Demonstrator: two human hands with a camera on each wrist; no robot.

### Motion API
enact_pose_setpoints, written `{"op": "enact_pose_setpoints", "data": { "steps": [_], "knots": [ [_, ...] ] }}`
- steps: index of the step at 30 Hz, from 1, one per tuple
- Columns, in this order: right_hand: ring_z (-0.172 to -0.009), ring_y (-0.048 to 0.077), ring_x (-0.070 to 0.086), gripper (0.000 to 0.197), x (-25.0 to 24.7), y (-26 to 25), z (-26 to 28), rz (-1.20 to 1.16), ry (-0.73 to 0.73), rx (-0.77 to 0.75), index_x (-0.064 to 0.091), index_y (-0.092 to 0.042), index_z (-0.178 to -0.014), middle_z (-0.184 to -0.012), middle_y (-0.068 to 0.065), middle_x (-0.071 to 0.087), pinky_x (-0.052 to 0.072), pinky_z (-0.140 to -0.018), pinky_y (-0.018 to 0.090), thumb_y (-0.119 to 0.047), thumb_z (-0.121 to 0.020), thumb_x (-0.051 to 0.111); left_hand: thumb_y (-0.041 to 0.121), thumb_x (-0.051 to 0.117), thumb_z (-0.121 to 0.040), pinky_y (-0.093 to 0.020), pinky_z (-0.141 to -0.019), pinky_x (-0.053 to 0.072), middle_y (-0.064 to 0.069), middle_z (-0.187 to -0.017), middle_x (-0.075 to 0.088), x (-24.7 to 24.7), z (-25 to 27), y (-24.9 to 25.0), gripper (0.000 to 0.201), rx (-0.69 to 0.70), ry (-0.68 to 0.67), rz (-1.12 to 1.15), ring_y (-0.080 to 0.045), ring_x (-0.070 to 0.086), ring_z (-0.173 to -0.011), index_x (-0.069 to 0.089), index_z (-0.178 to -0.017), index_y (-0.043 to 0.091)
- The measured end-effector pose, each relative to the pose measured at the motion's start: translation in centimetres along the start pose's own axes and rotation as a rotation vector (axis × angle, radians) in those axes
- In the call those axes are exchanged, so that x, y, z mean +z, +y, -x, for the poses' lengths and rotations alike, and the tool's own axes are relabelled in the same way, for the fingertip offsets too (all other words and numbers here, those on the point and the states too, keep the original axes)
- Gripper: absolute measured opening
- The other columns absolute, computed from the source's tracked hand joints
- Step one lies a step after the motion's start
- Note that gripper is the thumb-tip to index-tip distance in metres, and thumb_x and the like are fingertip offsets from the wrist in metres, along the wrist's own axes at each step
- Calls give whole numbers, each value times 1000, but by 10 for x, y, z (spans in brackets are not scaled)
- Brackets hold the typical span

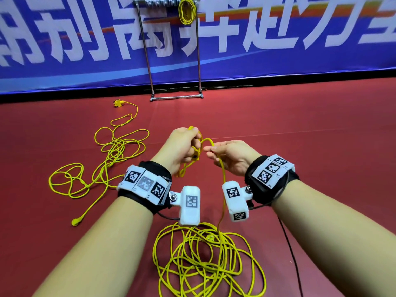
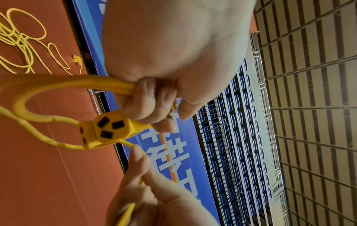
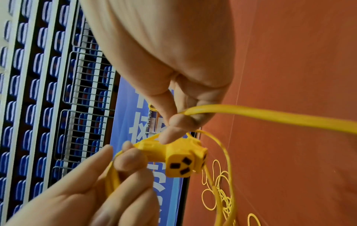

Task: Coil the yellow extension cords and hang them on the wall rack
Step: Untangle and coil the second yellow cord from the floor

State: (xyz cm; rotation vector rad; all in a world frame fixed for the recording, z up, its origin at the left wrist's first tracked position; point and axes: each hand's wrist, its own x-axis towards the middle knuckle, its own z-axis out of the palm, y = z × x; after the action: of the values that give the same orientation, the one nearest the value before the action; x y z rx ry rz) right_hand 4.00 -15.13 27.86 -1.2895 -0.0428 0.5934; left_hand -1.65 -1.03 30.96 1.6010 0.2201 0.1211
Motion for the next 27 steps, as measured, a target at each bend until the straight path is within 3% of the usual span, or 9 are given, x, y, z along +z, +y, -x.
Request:
{"op": "enact_pose_setpoints", "data": {
  "steps": [2, 6, 9, 11, 13, 16, 19, 23, 27],
  "knots": [
    [-54, 9, 60, 14, 2, 0, -2, -73, -22, 5, 58, 2, -95, -73, 10, 66, 43, -43, 15, 6, -98, 45, 17, 36, -102, -11, -37, 16, -6, -66, 54, 4, 0, -3, 19, -15, -27, -7, -6, 24, -32, 50, -90, 10],
    [-60, 10, 52, 25, 4, -5, 0, -112, -141, 16, 58, -2, -110, -77, 7, 56, 49, -57, 15, 7, -94, 40, 10, 37, -98, -11, -36, 19, -7, -72, 59, 7, -1, -8, 16, -4, -43, -21, -5, 23, -32, 52, -97, 5],
    [-62, 13, 56, 43, 2, -9, 5, -68, -245, 53, 59, -9, -118, -80, 6, 57, 50, -68, 26, 13, -86, 40, 10, 39, -98, -12, -37, 20, -6, -72, 57, 7, -2, -11, 17, 17, -27, -40, -6, 25, -34, 55, -96, 4],
    [-65, 17, 57, 53, 1, -9, 6, -77, -247, 82, 57, -11, -127, -84, 9, 57, 50, -68, 32, 17, -85, 42, 10, 41, -97, -14, -38, 20, -5, -71, 57, 6, -3, -12, 15, 30, -11, -53, -7, 26, -36, 55, -93, 6],
    [-65, 17, 57, 59, 3, -8, 6, -68, -242, 77, 51, -11, -137, -85, 11, 57, 49, -62, 29, 19, -87, 42, 10, 43, -97, -14, -38, 20, -5, -71, 57, 5, -3, -13, 13, 30, -2, -61, -7, 26, -36, 55, -94, 6],
    [-55, 15, 59, 51, 9, -6, 4, -81, -138, 4, 45, 0, -139, -75, 12, 62, 52, -53, 23, 17, -91, 47, 11, 43, -97, -14, -37, 21, -8, -69, 57, 6, -2, -16, 13, 25, 0, -85, -6, 25, -35, 55, -92, 8],
    [-52, 13, 63, 32, 13, -6, 1, -113, -93, -31, 54, 14, -123, -74, 14, 63, 56, -57, 19, 14, -92, 49, 16, 46, -99, -14, -36, 21, -6, -65, 47, 6, -4, -22, 11, 30, 4, -131, -3, 25, -34, 55, -94, 12],
    [-61, 13, 64, 23, 13, -10, 7, -15, -130, -4, 66, -2, -100, -76, 10, 63, 58, -62, 22, 8, -96, 46, 24, 49, -100, -15, -36, 23, -3, -60, 43, 7, -5, -28, 16, 37, 29, -128, -3, 27, -33, 54, -89, 15],
    [-74, 20, 62, 39, 12, -12, 17, 100, -303, 70, 66, -21, -113, -79, 7, 63, 54, -79, 36, 8, -91, 51, 23, 49, -101, -16, -34, 25, 7, -43, 43, 7, -7, -31, 24, 24, 115, -96, -4, 34, -31, 51, -79, 16]
  ]
}}
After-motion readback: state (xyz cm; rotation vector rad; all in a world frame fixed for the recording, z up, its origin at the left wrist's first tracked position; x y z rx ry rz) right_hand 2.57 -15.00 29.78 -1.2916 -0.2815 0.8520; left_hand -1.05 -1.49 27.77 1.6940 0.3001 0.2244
